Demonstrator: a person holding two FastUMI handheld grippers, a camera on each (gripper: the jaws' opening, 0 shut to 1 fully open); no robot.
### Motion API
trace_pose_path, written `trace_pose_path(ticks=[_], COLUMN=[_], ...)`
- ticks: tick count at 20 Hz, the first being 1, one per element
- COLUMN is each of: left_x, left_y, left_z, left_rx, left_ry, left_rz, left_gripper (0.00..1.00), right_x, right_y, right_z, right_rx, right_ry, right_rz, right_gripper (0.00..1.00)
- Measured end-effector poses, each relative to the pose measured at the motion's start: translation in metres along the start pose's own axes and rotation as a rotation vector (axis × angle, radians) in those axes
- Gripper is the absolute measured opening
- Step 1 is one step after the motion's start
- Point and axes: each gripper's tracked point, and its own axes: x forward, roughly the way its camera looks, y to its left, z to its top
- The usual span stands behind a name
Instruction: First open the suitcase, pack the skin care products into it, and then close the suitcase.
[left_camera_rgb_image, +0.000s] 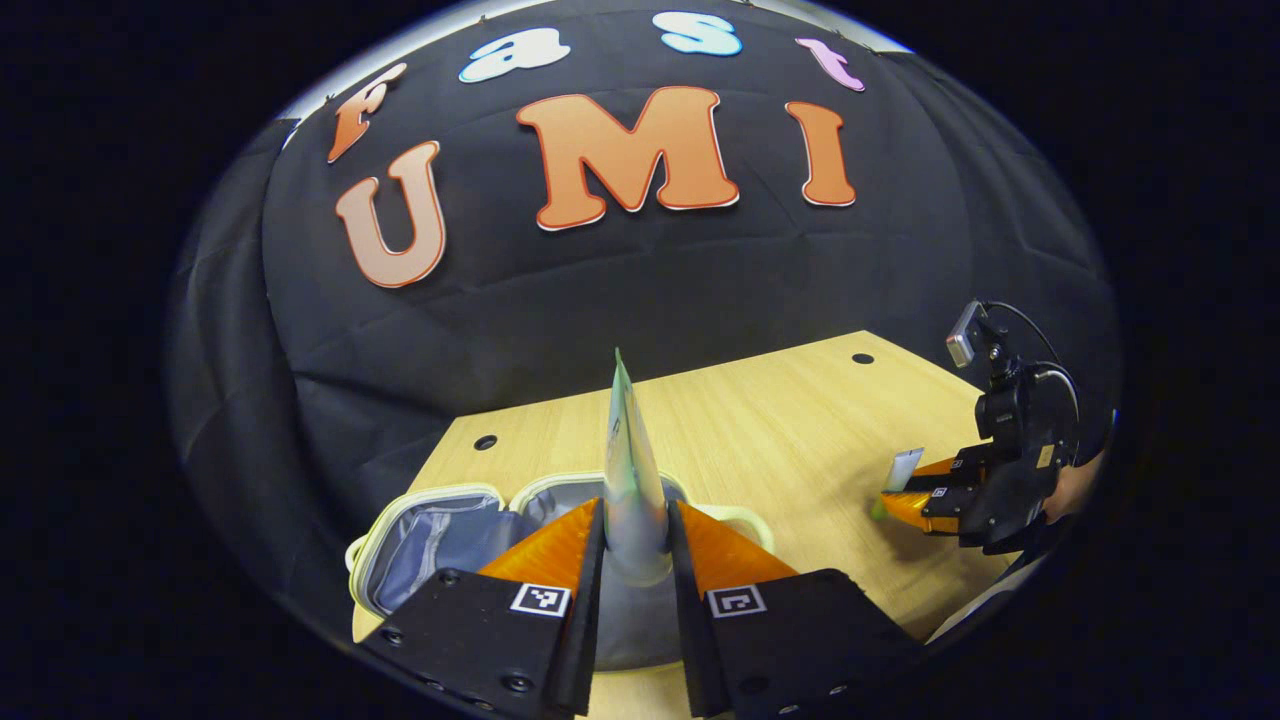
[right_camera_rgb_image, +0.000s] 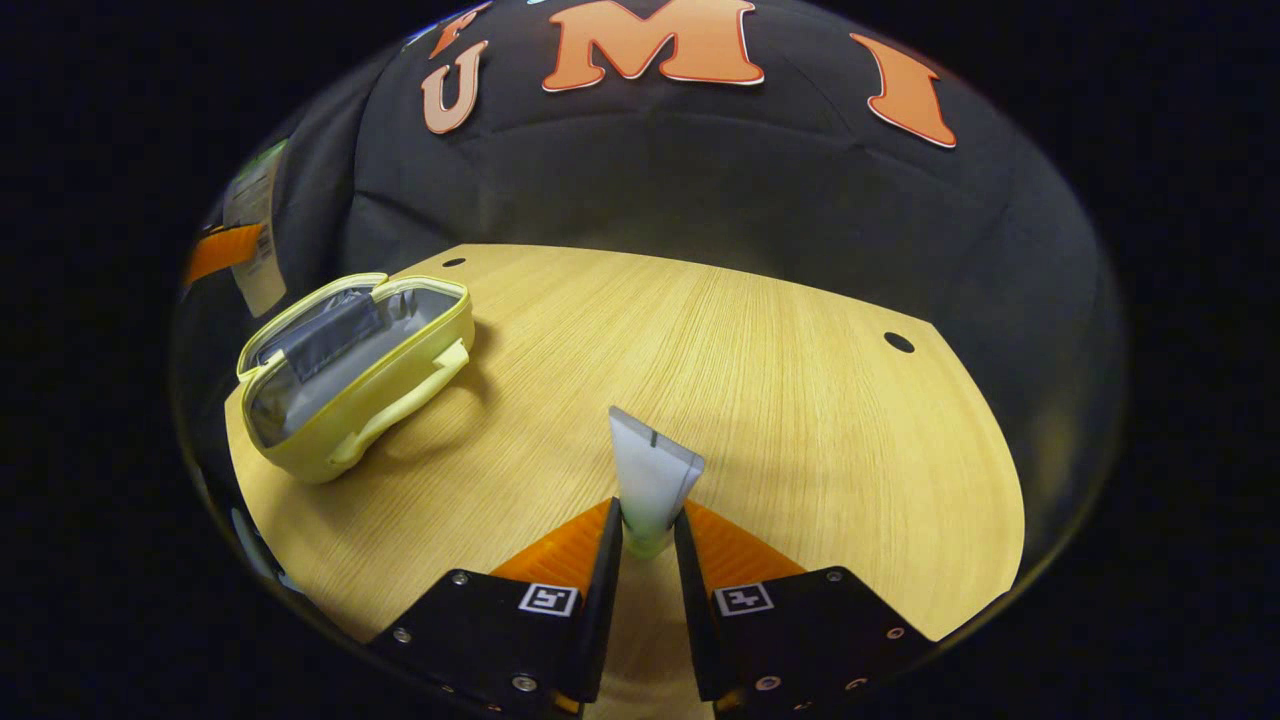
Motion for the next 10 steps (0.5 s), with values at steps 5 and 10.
trace_pose_path(ticks=[5, 10], left_x=[-0.003, -0.001], left_y=[0.017, 0.028], left_z=[-0.009, -0.01], left_rx=[-0.007, -0.007], left_ry=[0.015, 0.016], left_rz=[0.012, 0.005], left_gripper=[0.35, 0.35], right_x=[-0.001, -0.018], right_y=[0.008, 0.019], right_z=[0.002, 0.022], right_rx=[0.033, 0.06], right_ry=[-0.003, -0.042], right_rz=[0.005, 0.015], right_gripper=[0.33, 0.33])
